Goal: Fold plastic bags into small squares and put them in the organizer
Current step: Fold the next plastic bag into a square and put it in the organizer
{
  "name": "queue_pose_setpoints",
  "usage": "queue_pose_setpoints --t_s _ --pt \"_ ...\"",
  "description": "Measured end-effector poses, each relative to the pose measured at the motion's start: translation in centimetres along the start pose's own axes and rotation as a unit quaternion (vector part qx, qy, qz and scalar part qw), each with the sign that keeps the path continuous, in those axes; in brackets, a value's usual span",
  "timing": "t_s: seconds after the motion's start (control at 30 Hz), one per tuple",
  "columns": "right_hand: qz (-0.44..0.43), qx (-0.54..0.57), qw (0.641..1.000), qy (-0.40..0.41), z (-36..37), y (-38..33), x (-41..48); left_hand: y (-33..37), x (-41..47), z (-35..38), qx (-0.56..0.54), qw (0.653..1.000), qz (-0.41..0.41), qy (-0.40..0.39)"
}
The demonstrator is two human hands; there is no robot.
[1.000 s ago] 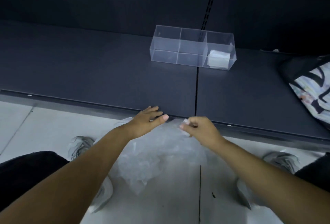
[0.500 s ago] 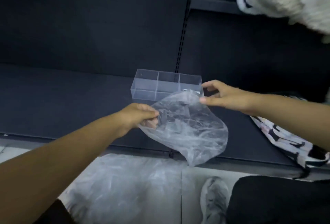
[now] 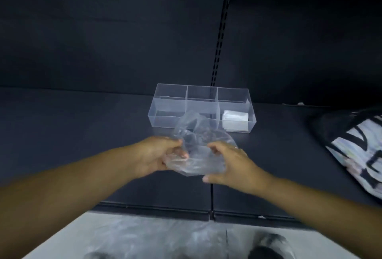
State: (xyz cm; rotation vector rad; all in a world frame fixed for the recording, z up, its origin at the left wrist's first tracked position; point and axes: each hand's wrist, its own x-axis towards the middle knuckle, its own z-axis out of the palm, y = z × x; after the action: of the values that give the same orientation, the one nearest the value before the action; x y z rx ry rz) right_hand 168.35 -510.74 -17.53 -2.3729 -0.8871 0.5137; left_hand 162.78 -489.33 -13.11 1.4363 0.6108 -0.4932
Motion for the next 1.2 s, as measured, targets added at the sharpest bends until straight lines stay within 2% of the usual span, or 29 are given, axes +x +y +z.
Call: queue_pose_setpoints --t_s 0.03,0.07,0.13,0.17,0.23,0.3,0.4,0.53,0.67,0.77,0.8,0.83,0.9,0.93,0.97,1.03,1.07,1.13,1.2 --pt "-0.01 0.003 1.0 0.028 1.1 0.3 0.3 -0.5 0.5 -0.2 -0.039 0.999 -0.01 -0.009" --pt "-0.002 0.052 0.997 0.051 1.9 0.3 0.6 -0.8 1.0 -0.3 -0.081 0.997 -0.005 -0.016" --pt "0.074 0.244 0.964 0.076 2.2 -0.2 0.5 -1.2 1.6 -0.7 -0.131 0.99 0.058 -0.007" --pt "0.117 0.351 0.925 0.082 2.0 -0.4 0.5 -1.5 1.7 -0.9 -0.11 0.988 0.108 0.009" --pt "0.18 0.522 0.831 0.069 1.6 -0.6 0.0 -2.3 1.0 -0.9 0.028 0.977 0.21 0.012" --pt "0.213 0.604 0.767 0.033 1.4 -0.6 -0.7 -3.6 0.0 -0.5 0.161 0.952 0.257 -0.037" --pt "0.252 0.654 0.713 -0.018 1.5 -0.7 -1.9 -5.1 -0.9 1.0 0.233 0.933 0.263 -0.075" --pt "0.281 0.702 0.653 -0.039 1.3 -0.8 -2.8 -5.3 -1.5 2.5 0.2 0.92 0.336 -0.012" --pt "0.312 0.697 0.644 -0.04 1.4 -1.1 -3.9 -5.4 -2.0 3.5 0.21 0.91 0.359 0.011" --pt "0.317 0.705 0.633 -0.032 0.8 -0.9 -4.5 -5.7 -2.0 4.0 0.174 0.916 0.359 0.039" --pt "0.325 0.702 0.634 -0.005 0.3 -0.6 -4.5 -5.7 -2.0 4.0 0.156 0.918 0.359 0.059" --pt "0.33 0.661 0.672 0.044 -0.2 -0.2 -4.6 -5.8 -1.9 3.8 0.136 0.922 0.355 0.078" --pt "0.309 0.491 0.792 0.191 -1.4 1.2 -5.2 -5.7 -1.7 3.4 0.101 0.928 0.343 0.106" --pt "0.26 0.424 0.833 0.242 -1.8 1.8 -5.5 -5.7 -1.7 3.3 0.094 0.929 0.34 0.114" --pt "0.186 0.384 0.872 0.242 -2.3 2.1 -5.8 -5.8 -1.6 3.3 0.093 0.929 0.339 0.12" --pt "0.053 0.318 0.939 0.123 -3.0 1.6 -5.8 -5.9 -1.4 3.4 0.096 0.929 0.334 0.126" --pt "0.015 0.275 0.96 0.053 -3.1 1.2 -5.5 -5.9 -1.2 3.4 0.097 0.93 0.331 0.127" --pt "-0.004 0.199 0.98 -0.03 -2.8 1.0 -4.5 -5.9 -1.0 3.4 0.094 0.934 0.322 0.123" --pt "0.036 0.176 0.983 -0.036 -2.2 1.0 -3.6 -5.6 -0.9 3.3 0.077 0.942 0.307 0.115"
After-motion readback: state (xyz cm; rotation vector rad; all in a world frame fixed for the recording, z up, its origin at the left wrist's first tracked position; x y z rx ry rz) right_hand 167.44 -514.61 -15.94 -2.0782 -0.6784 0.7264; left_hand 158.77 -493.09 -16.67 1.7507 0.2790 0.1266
